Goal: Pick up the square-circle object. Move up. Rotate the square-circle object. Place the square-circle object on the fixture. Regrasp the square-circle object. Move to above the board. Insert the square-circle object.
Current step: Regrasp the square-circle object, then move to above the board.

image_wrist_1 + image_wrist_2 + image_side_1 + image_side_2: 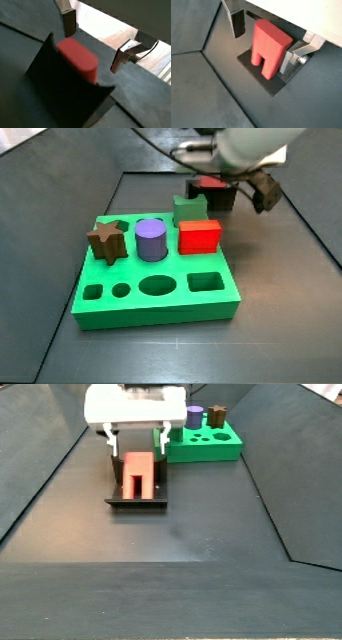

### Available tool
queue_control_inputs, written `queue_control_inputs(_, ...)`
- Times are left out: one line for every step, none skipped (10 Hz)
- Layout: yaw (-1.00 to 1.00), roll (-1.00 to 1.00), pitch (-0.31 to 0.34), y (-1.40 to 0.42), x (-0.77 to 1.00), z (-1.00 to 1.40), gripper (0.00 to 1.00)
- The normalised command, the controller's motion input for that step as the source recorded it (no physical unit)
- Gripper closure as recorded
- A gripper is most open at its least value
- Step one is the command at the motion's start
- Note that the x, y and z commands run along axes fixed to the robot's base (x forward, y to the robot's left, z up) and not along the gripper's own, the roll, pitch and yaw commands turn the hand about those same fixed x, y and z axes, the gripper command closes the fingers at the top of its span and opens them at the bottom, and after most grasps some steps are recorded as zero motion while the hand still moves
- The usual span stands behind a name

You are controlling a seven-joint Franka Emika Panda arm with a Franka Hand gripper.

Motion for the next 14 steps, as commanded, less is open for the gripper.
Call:
queue_control_inputs(-0.04, 0.06, 0.035, 0.0, 0.08, -0.53, 0.0)
queue_control_inputs(-0.02, 0.06, 0.044, 0.0, 0.08, -0.39, 0.0)
queue_control_inputs(0.01, 0.04, 0.061, 0.0, 0.06, -0.23, 0.0)
queue_control_inputs(0.01, 0.05, 0.06, -0.01, 0.02, -0.19, 0.0)
queue_control_inputs(0.04, 0.04, 0.054, -0.02, 0.03, -0.19, 0.0)
queue_control_inputs(0.04, 0.04, 0.054, -0.02, 0.03, -0.19, 0.0)
queue_control_inputs(0.05, 0.04, 0.054, -0.02, 0.03, -0.19, 0.0)
queue_control_inputs(0.05, 0.04, 0.054, -0.02, 0.03, -0.18, 0.0)
queue_control_inputs(0.0, 0.0, 0.0, 0.0, 0.0, -0.5, 1.0)
queue_control_inputs(-0.02, 0.21, 0.191, -0.1, -0.17, 1.0, 1.0)
queue_control_inputs(-0.02, 0.21, 0.191, -0.1, -0.17, 1.0, 1.0)
queue_control_inputs(0.01, 0.14, 0.16, -0.1, -0.16, 1.0, 1.0)
queue_control_inputs(0.05, 0.06, 0.141, -0.09, -0.15, 1.0, 1.0)
queue_control_inputs(0.08, 0.01, 0.124, -0.09, -0.15, 1.0, 1.0)
